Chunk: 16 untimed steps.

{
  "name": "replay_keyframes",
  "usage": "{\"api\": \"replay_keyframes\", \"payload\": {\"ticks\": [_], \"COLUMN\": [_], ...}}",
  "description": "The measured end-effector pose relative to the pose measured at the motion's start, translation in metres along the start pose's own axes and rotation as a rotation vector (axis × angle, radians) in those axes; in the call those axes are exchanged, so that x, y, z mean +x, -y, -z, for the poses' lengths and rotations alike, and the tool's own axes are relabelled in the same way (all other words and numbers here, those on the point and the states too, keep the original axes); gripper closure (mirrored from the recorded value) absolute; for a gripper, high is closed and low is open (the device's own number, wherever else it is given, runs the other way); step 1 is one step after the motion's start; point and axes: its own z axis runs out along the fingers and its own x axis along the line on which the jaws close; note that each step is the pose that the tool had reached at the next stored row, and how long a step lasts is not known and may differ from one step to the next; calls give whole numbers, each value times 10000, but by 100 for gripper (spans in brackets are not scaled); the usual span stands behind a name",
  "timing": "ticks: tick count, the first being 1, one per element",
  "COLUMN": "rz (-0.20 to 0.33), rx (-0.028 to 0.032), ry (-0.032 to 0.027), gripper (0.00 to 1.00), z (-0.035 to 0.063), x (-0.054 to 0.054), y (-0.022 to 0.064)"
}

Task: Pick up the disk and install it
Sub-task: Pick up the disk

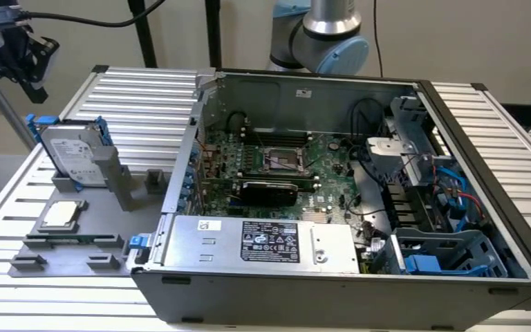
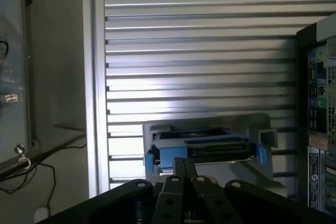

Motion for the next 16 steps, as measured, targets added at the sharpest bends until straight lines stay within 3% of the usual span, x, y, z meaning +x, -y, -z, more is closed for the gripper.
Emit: {"api": "replay_keyframes", "payload": {"ticks": [16], "rz": [2718], "rx": [-43], "ry": [-162], "gripper": [100], "z": [-73], "x": [-5], "y": [3]}}
